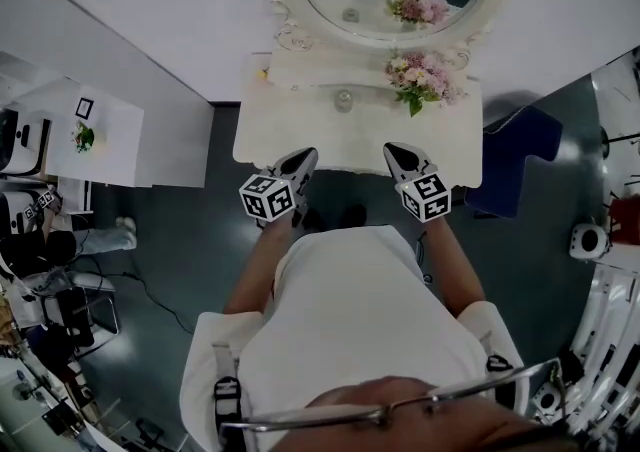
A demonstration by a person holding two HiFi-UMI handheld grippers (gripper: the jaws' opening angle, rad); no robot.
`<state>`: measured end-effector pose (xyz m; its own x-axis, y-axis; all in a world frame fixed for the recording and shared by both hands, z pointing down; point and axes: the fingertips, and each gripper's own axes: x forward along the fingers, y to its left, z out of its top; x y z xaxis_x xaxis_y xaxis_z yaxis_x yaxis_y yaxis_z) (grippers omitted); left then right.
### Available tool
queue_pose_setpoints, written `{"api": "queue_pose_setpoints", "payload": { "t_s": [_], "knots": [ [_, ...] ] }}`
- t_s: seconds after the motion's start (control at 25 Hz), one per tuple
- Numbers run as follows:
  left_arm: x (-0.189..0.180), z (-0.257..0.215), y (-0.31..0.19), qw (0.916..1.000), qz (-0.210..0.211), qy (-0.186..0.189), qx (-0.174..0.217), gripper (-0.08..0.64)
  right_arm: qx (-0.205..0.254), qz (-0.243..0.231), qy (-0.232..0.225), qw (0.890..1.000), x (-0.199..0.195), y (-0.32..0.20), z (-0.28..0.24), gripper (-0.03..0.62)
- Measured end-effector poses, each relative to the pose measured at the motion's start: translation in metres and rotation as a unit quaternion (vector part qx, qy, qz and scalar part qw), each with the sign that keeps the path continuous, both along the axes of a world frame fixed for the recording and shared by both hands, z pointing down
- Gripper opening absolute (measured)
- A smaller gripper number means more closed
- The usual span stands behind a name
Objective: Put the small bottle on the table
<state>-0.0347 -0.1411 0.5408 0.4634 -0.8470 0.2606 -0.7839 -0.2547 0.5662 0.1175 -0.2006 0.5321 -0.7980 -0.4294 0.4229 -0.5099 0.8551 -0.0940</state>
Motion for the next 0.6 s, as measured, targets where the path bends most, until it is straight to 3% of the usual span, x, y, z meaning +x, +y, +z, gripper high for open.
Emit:
{"api": "queue_pose_setpoints", "payload": {
  "t_s": [0.6],
  "knots": [
    [-0.001, -0.006, -0.016, 0.9999, 0.008, 0.013, 0.006, 0.003, -0.009, 0.023, 0.0, 1.0, 0.0, -0.01, 0.004, 0.006]
  ]
}}
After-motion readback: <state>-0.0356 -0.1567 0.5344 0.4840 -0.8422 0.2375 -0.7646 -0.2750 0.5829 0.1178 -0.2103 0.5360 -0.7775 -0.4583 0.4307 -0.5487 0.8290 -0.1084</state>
